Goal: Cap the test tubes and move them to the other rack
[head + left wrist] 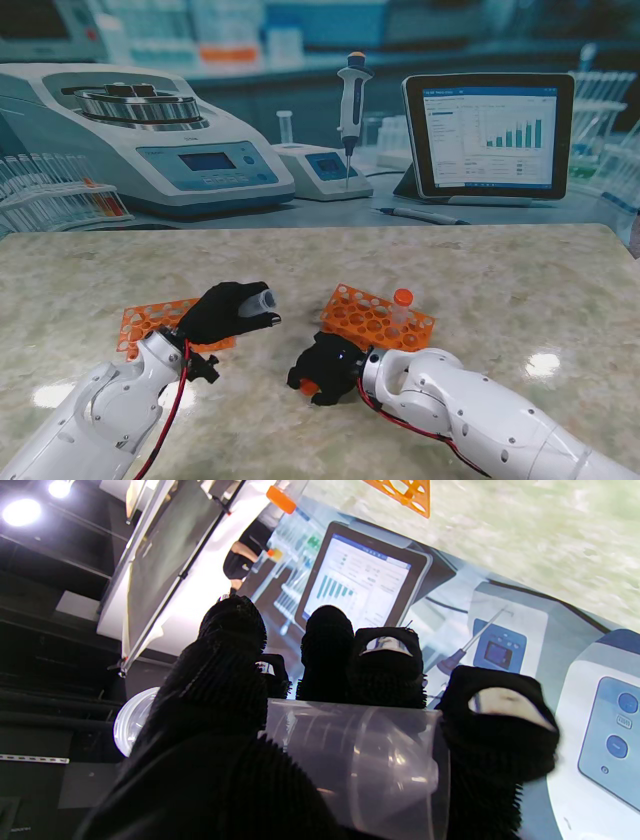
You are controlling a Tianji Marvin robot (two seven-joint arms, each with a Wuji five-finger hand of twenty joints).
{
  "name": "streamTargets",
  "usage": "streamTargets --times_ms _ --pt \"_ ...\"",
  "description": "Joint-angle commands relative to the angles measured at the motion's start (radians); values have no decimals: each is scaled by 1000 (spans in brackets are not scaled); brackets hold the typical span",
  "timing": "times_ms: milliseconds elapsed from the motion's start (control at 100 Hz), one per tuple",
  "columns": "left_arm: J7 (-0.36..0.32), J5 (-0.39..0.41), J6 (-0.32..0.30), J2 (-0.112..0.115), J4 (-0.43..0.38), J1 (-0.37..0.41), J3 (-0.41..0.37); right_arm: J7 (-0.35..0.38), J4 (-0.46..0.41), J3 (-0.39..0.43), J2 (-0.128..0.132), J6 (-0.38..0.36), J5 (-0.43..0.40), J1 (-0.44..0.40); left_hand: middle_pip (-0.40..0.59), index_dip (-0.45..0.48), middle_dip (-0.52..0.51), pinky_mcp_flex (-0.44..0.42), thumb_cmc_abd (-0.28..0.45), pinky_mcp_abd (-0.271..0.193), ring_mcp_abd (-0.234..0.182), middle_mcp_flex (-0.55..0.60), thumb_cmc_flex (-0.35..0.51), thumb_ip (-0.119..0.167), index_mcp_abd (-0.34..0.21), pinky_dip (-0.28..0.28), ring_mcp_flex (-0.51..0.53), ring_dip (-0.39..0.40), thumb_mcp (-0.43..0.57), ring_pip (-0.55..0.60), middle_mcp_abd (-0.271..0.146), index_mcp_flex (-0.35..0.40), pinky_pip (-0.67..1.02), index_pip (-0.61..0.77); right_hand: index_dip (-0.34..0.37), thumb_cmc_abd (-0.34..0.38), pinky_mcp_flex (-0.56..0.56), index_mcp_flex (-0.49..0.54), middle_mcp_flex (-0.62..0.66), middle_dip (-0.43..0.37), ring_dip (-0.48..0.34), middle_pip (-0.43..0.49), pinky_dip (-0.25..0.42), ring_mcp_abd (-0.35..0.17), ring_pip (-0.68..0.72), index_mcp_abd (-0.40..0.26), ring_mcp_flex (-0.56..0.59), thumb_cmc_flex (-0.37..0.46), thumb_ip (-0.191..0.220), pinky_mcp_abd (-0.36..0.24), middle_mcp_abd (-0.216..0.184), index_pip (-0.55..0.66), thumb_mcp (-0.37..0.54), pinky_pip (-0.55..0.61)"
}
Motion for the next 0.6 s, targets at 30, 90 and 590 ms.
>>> streamTargets --times_ms 30,90,590 --pt "-5 0 -1 1 -4 0 2 8 -12 8 8 -2 -10 -23 -9 52 -5 22 50 -33 -14 6 7 -10 -57 -26 12 -8 -6 -7 -34 13 100 77 8 7 -16 -14 1 13 -1 15 21 11 2 -7 -10 -14 31 15 2 14 -13 -8" --pt "-6 0 -1 2 -4 -1 3 12 -20 19 11 -4 -16 -33 -9 52 -5 22 50 -33 -14 6 8 -9 -57 -26 13 -8 -5 -7 -33 13 100 77 9 9 -18 -14 1 15 -2 15 21 11 0 -7 -12 -15 31 15 -1 14 -13 -10" --pt "-6 0 2 2 -5 -1 4 11 -61 74 21 -4 -68 -79 -9 52 -5 21 50 -33 -14 5 7 -10 -57 -26 13 -8 -5 -7 -33 13 99 77 15 26 -100 -26 -16 -17 -147 -23 -60 80 -188 -22 -53 -23 34 79 -22 6 -30 -162"
